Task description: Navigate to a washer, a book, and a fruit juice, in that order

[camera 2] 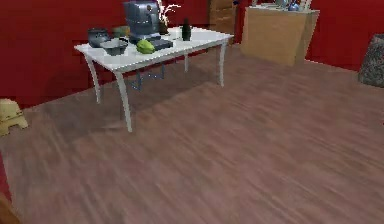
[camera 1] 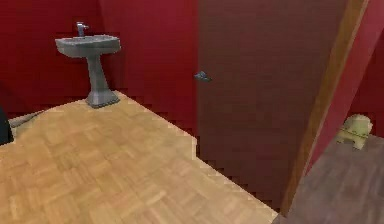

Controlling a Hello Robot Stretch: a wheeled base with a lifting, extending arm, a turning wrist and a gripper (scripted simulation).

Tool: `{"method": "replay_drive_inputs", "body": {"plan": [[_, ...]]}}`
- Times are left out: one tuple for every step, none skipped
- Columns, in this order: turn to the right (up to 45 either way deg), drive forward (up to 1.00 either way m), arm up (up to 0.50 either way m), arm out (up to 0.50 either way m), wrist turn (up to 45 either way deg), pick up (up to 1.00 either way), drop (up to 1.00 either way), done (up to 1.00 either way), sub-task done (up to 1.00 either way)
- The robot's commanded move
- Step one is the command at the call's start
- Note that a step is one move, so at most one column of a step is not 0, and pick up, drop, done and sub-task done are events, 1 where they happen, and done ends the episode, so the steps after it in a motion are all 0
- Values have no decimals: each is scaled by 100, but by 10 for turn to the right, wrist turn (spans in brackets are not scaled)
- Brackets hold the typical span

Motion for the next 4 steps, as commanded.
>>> {"method": "replay_drive_inputs", "body": {"plan": [[-420,0,0,0,0,0,0,0,0],[0,100,0,0,0,0,0,0,0],[0,50,0,0,0,0,0,0,0],[-270,0,0,0,0,0,0,0,0]]}}
